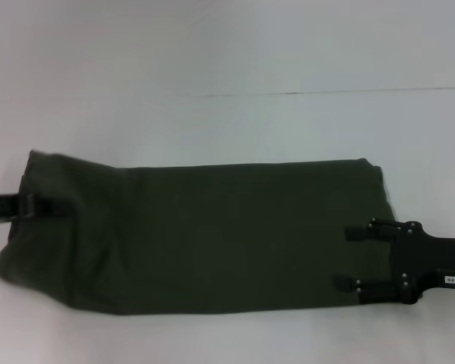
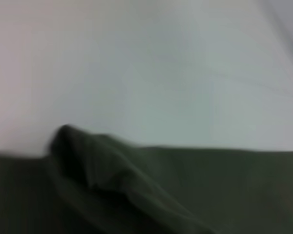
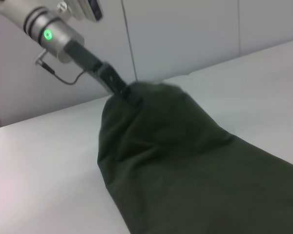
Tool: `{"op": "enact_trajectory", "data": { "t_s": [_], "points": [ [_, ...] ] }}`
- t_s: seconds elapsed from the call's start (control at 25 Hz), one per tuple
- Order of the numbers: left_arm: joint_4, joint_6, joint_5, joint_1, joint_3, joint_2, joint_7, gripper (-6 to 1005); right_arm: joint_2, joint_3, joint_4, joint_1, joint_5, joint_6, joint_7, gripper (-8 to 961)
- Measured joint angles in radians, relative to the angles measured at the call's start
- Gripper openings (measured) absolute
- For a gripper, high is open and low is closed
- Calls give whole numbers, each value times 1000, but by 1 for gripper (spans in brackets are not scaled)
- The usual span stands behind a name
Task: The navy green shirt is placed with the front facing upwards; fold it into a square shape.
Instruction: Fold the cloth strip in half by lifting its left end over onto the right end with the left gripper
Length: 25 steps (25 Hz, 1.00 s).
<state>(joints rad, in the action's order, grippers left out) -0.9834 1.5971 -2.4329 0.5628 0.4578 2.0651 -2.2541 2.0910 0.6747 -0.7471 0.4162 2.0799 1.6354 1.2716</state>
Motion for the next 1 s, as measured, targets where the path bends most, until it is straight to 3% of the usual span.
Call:
{"op": "enact_trajectory", "data": {
  "t_s": [0.16, 0.4, 0.68, 1.0],
  "points": [
    [2, 40, 77, 49, 37, 38, -4, 67, 0, 1, 16, 5, 0, -25, 0, 945],
    [30, -4, 87, 116, 147, 98, -20, 67, 0, 1, 50, 11, 0, -57, -2, 944],
    [119, -101, 138, 149, 292, 101, -45, 67, 0, 0, 72, 13, -1, -66, -19, 944],
    [90, -113, 137, 111, 288, 96, -55, 68, 0, 0, 74, 14, -10, -66, -18, 944]
  ]
}}
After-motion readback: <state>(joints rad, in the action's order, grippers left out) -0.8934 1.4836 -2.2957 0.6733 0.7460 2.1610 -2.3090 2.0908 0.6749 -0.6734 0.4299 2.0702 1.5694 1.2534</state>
